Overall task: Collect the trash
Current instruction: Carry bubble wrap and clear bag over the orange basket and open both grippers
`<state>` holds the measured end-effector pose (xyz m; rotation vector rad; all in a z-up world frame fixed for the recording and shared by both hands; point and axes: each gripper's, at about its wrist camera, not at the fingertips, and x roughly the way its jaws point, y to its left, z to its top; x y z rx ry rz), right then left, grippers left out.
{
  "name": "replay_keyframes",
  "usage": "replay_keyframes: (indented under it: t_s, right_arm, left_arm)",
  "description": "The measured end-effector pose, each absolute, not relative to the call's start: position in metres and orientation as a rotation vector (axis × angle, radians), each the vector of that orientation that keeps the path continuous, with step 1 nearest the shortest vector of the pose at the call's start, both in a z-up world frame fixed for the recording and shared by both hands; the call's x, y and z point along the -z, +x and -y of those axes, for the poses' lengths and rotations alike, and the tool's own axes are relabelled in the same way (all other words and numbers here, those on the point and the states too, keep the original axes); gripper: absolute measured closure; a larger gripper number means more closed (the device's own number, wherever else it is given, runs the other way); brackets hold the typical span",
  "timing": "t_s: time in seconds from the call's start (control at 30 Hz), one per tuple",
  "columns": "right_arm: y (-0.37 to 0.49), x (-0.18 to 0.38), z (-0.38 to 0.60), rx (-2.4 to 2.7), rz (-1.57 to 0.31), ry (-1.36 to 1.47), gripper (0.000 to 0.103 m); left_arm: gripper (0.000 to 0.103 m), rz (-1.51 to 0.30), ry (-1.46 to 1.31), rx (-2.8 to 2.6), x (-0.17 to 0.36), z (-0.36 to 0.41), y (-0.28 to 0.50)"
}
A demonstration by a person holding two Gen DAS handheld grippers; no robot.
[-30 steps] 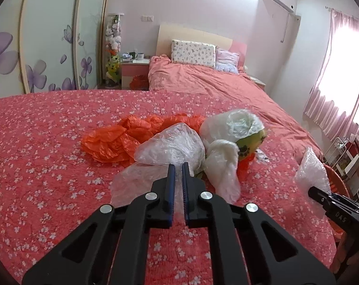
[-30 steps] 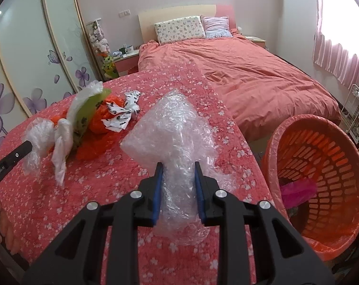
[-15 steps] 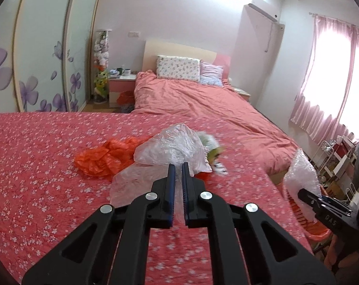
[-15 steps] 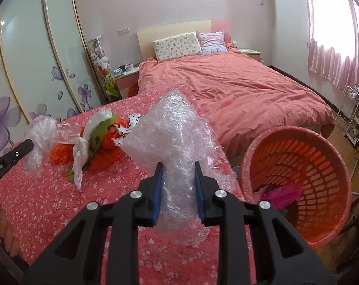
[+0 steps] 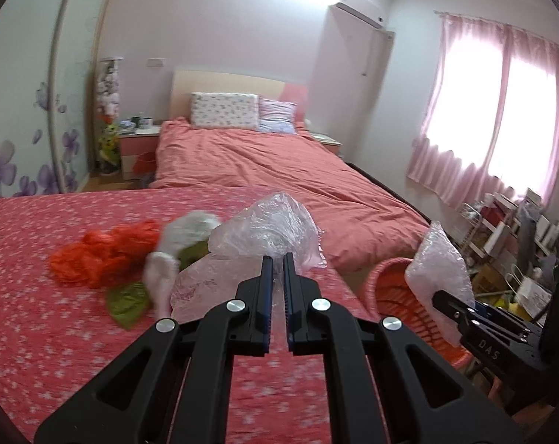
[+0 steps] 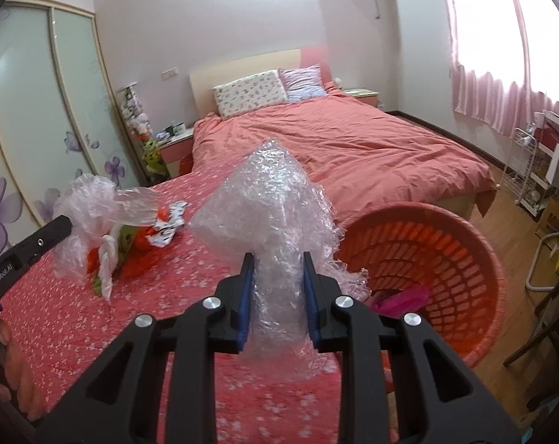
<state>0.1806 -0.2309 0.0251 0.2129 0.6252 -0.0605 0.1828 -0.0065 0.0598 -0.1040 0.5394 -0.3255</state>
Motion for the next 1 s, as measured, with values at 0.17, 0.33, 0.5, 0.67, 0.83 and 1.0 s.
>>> replay_keyframes:
  t_s: [0.17,0.33,0.5,0.67,0.83,1.0]
  right_arm:
    - [0.169,-0.022,0.261,0.113,-0.618,0.248,0.078]
    - [0.160,-0.016,0.288,0.166,-0.613,0.277,0.078]
    - [0.156,-0.009,0.316,0.212,-0.611,0.312,0.078]
    - [0.154,-0.003,0.340,0.249,-0.608,0.337,0.078]
    - [0.155,0.004,0.358,0.276,-0.610,0.360,0.078]
    - [0.158,0.012,0.371,0.290,-0.617,0.380,0.078]
  left_arm:
    - [0.097,-0.555,-0.091,0.401,-0.054,0.043,0.184]
    - [0.097,-0.571,-0.082,0.459,-0.048,0.074,0.185]
    - [0.097,-0.586,-0.069,0.507,-0.041,0.099,0.184]
    - [0.097,-0.609,-0.059,0.546,-0.033,0.127,0.186]
    - [0.097,-0.629,-0.044,0.577,-0.027,0.147,0.188]
    - [0.097,-0.648,-0.034,0.606,-0.022,0.163,0.193]
